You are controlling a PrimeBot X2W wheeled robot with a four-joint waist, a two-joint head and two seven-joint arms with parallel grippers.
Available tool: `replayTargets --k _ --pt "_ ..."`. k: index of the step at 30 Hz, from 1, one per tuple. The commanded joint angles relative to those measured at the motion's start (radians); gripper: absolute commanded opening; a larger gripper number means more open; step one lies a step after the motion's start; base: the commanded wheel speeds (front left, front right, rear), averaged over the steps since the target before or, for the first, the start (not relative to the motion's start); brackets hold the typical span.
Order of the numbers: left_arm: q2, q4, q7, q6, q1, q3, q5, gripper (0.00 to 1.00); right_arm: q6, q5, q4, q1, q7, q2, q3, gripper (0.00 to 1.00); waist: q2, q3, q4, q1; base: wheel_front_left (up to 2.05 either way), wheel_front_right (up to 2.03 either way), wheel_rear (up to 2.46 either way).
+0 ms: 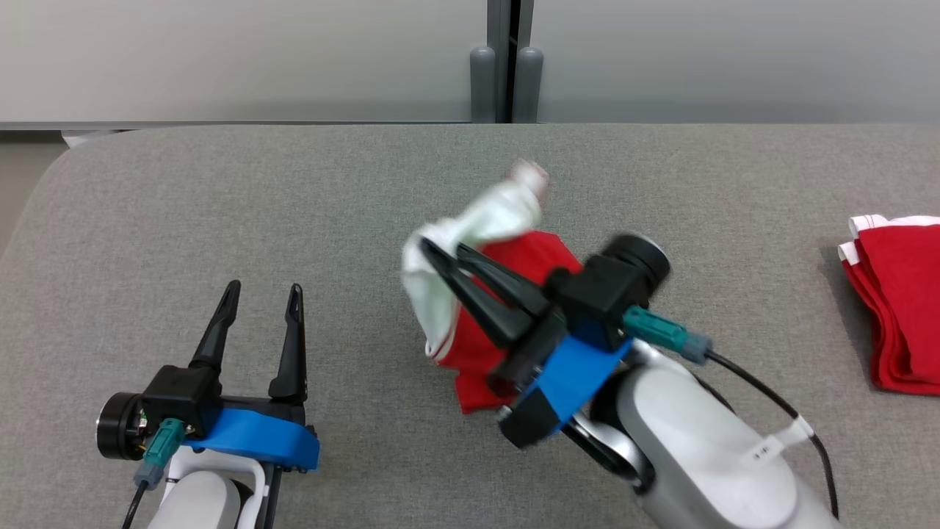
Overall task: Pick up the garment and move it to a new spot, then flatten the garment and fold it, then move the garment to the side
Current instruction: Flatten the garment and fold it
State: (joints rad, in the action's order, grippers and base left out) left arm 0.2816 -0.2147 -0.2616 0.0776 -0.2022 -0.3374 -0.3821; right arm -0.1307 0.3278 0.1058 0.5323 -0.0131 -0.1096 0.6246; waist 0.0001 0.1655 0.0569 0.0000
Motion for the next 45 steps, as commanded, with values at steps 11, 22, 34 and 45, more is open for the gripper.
replayTargets --k 11,22,34,45 --pt "-0.024 -0.009 -0.004 -0.014 -0.011 -0.003 0.014 1.0 0.0 0.073 0.045 0.377 -0.13 0.059 0.053 0.0 -0.0001 0.006 0.014 0.0 0.0 0.0 0.0" --pt "-0.039 -0.01 -0.004 -0.024 -0.009 0.005 0.033 1.0 0.0 0.042 0.166 0.256 -0.16 0.041 -0.186 0.0 -0.0001 0.023 -0.011 0.0 0.0 0.0 0.0" --pt "-0.034 -0.016 -0.004 -0.037 -0.022 0.009 0.048 1.0 0.0 0.052 0.334 -0.165 -0.19 -0.038 -0.499 0.0 -0.0001 0.062 -0.049 0.0 0.0 0.0 0.0" --pt "-0.03 -0.027 -0.004 -0.037 -0.015 0.006 0.051 1.0 0.0 0.011 0.373 -0.22 -0.247 -0.063 -0.612 1.0 -0.0001 0.057 -0.039 0.0 0.0 0.0 0.0"
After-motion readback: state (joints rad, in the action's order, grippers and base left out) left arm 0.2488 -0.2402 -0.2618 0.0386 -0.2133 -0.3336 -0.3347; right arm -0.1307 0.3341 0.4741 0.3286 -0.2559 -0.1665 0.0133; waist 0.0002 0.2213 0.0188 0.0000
